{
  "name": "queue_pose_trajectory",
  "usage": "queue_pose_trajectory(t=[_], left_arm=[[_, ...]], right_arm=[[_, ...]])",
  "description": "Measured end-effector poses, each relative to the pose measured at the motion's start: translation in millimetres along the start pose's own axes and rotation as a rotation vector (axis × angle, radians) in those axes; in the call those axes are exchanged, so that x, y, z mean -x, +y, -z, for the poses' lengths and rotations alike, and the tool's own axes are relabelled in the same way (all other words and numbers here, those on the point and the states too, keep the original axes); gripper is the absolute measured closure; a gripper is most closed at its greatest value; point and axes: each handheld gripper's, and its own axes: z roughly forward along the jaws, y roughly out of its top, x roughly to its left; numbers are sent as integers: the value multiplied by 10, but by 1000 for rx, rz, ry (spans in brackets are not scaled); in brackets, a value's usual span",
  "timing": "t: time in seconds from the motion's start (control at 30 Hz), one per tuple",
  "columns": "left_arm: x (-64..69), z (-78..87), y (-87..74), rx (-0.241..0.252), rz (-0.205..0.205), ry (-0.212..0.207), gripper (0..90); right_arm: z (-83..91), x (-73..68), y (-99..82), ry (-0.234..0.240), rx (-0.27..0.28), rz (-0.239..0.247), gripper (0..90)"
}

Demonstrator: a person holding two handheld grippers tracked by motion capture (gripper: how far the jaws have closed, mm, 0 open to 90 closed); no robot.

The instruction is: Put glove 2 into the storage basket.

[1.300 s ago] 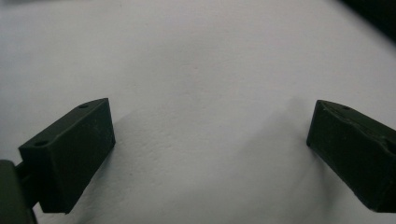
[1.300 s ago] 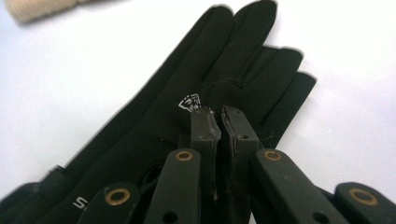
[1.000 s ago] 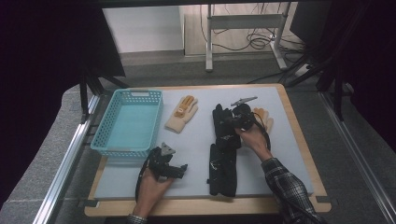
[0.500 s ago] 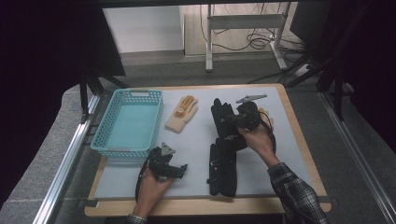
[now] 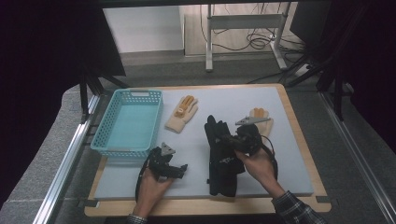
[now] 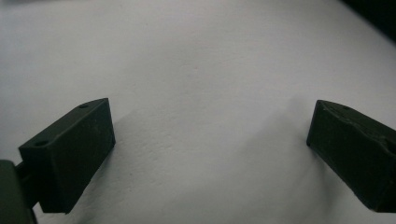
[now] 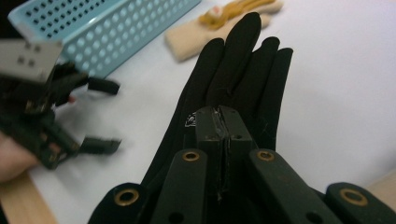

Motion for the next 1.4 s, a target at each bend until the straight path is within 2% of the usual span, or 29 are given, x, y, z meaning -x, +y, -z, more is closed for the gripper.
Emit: queue_pose_trajectory(t=[0.07, 0.1, 0.13, 0.17, 0.2, 0.23, 0.27, 0.3, 0.4, 0.43, 0.47, 0.5, 0.53, 0.57, 0.6, 0.67, 0.7, 0.73, 0.8, 0.83, 0.9, 0.93, 0.97, 1.0, 1.1, 1.2, 1.27, 1.37, 1.4], left_arm=[[2, -2, -1, 2, 2, 0, 15], [0, -1, -1, 1, -1, 1, 15], [1, -2, -1, 2, 2, 0, 15], [1, -2, -1, 2, 2, 0, 15], [1, -1, -1, 1, 2, 1, 15], [1, -1, -1, 1, 2, 0, 15], [1, -1, -1, 1, 2, 0, 15], [1, -1, -1, 0, 2, 0, 15], [1, -1, -1, 0, 2, 1, 15], [1, -1, -1, 1, 2, 0, 15], [1, -1, -1, 0, 2, 0, 15], [1, -1, -1, 0, 2, 0, 15], [1, 0, -1, 0, 2, 0, 15], [1, -1, -1, 0, 2, 0, 15], [1, -1, -1, 0, 2, 0, 15], [1, -1, -1, 1, 2, 0, 15], [0, -1, -1, 1, 2, 0, 15], [0, -1, -1, 1, 2, 0, 15], [-1, -1, 0, 1, -1, 1, 15], [-3, 1, 0, -2, -4, 0, 15], [-3, 1, 0, -3, -5, 0, 15], [-3, 2, 0, -4, -5, 1, 15], [-3, 1, 0, -3, -5, 0, 15], [-2, 1, 0, -3, -5, 1, 15], [-2, 1, 0, -3, -4, 1, 15], [-3, 1, 0, -3, -4, 0, 15], [-4, 2, 0, -4, -5, 0, 15], [-1, -1, 0, 0, 0, 1, 15], [-1, -1, 0, 1, 0, 1, 15]], right_arm=[[-51, -38, -131, -8, -10, 12, 869], [-118, -40, -241, -6, -36, 22, 866], [-118, -40, -241, -6, -36, 22, 866], [-199, -25, -364, 2, -61, 40, 849], [-199, -25, -364, 2, -61, 40, 849], [-254, 16, -443, 30, -99, 74, 751], [-254, 16, -443, 30, -99, 74, 751], [-266, 37, -460, 38, -115, 91, 696], [-247, 94, -455, 44, -129, 164, 599], [-237, 135, -424, 64, -140, 222, 568], [-237, 135, -424, 64, -140, 222, 568], [-242, 150, -407, 76, -148, 251, 563], [-270, 164, -376, 102, -157, 313, 551], [-270, 164, -376, 102, -157, 313, 551], [-296, 163, -361, 116, -164, 340, 549], [-364, 147, -333, 147, -196, 404, 536], [-450, 128, -317, 139, -242, 480, 529], [-450, 128, -317, 139, -242, 480, 529], [-538, 136, -317, 133, -299, 540, 546], [-575, 154, -325, 141, -322, 547, 566], [-608, 201, -319, 172, -331, 497, 651], [-610, 207, -322, 167, -333, 475, 713], [-609, 200, -330, 153, -333, 461, 755], [-597, 157, -349, 116, -331, 431, 798], [-574, 120, -355, 85, -323, 399, 814], [-485, 114, -338, 65, -276, 301, 818], [-385, 120, -313, 60, -235, 197, 817], [-204, 74, -264, 54, -177, 105, 817], [-204, 74, -264, 54, -177, 105, 817]])
